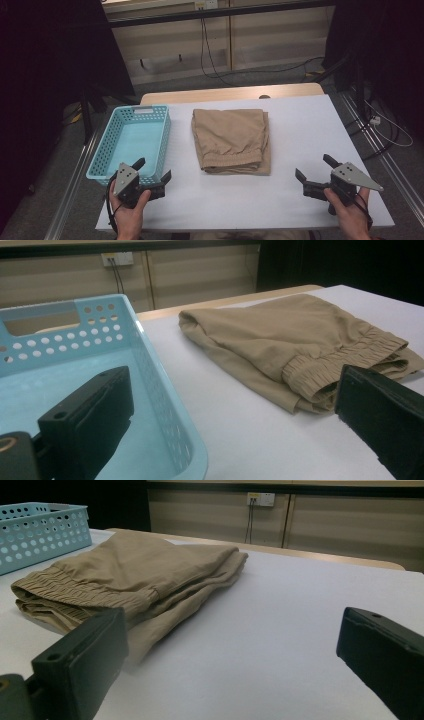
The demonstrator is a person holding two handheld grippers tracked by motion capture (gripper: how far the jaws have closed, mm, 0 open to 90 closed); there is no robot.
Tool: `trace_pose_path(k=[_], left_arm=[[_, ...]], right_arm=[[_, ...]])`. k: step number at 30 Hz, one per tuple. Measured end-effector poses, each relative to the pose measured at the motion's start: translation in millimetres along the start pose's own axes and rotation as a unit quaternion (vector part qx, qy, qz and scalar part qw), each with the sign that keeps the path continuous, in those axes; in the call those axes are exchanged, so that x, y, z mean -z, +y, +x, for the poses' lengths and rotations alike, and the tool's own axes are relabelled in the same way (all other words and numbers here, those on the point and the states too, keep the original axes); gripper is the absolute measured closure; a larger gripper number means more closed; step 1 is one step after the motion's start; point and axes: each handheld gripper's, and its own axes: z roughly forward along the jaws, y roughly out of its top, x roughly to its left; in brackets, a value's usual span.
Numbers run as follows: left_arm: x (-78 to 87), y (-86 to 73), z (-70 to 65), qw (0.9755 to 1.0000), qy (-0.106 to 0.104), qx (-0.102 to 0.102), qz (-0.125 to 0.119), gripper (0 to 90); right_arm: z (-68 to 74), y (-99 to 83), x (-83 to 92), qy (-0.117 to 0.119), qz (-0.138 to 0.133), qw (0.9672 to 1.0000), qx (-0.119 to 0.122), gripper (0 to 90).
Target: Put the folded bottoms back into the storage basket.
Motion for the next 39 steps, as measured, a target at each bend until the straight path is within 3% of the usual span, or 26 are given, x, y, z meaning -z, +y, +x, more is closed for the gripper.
trace_pose_path(k=[7,8,9,13,18,21,22,29,31,39], left_arm=[[-4.5,2.4,-3.6,0.9999,-0.013,-0.006,0.01,3.0],[-6.4,2.8,-3.7,0.9994,-0.03,0.001,0.017,3.8],[-7.4,3.2,-4.4,0.9993,-0.032,0.004,0.019,4.8],[-9.5,5.5,-5.1,0.9995,-0.025,-0.003,0.019,4.8],[-12.9,9.7,-9.8,0.9995,-0.024,0.003,0.02,4.8],[-14.9,11.8,-12.4,0.9995,-0.027,-0.002,0.017,4.8],[-17.0,13.7,-13.6,0.9991,-0.037,0.002,0.02,4.9],[-24.2,15.8,-18.2,0.9988,-0.039,-0.014,0.025,6.0],[-26.0,17.3,-18.6,0.998,-0.054,-0.014,0.03,6.1],[-41.3,19.3,-27.0,0.9959,-0.075,-0.016,0.047,6.2]], right_arm=[[-0.7,-0.9,1.7,0.003,0.002,1.0,-0.001,0.4],[-0.9,-0.9,1.9,0.003,0.0,1.0,0.0,0.7],[-1.3,-0.9,1.9,0.005,-0.001,1.0,-0.001,0.8],[-2.3,-1.6,0.2,0.01,0.002,0.9999,-0.005,0.8],[-2.3,-1.6,-0.3,0.009,0.002,1.0,-0.001,0.8],[-2.2,-1.6,-0.3,0.007,0.002,1.0,-0.002,0.8],[-2.1,-1.5,0.9,0.005,0.002,1.0,-0.003,0.9],[1.0,-0.6,2.3,0.004,0.0,1.0,0.004,1.0],[1.9,-0.7,2.2,0.005,-0.001,1.0,0.006,1.0],[1.9,-1.0,-0.2,0.011,-0.002,0.9999,0.004,1.0]])
